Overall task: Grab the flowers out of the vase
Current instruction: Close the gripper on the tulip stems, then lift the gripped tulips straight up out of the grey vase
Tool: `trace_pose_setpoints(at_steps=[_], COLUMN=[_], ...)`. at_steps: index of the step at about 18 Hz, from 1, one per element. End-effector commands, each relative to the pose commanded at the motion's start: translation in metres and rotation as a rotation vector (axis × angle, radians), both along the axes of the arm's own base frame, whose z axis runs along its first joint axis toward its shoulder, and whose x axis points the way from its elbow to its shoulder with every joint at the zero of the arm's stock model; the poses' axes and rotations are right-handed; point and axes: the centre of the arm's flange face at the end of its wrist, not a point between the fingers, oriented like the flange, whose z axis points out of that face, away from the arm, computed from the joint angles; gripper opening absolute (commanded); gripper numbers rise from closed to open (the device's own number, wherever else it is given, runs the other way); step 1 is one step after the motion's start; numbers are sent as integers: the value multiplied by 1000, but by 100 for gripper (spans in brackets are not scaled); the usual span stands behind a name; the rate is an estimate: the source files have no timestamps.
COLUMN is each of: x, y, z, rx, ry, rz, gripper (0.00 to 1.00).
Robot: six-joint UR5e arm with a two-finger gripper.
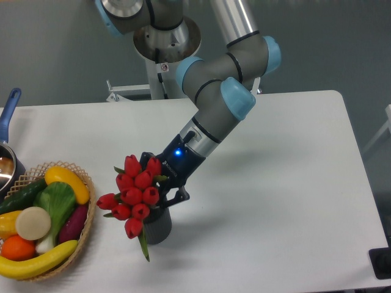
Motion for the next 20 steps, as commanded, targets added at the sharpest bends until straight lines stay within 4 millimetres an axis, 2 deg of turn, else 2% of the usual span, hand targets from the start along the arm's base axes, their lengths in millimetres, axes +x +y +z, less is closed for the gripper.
trace_pose_setpoints(at_steps=[4, 8, 14, 20], x=[-5, -4, 3, 0], y=[-4, -9, -11, -12], z=[8, 33, 84, 115], rx=[38, 50, 69, 83], ry=[-26, -87, -130, -141], rz=[7, 55, 109, 144], gripper=[38, 38, 38, 38])
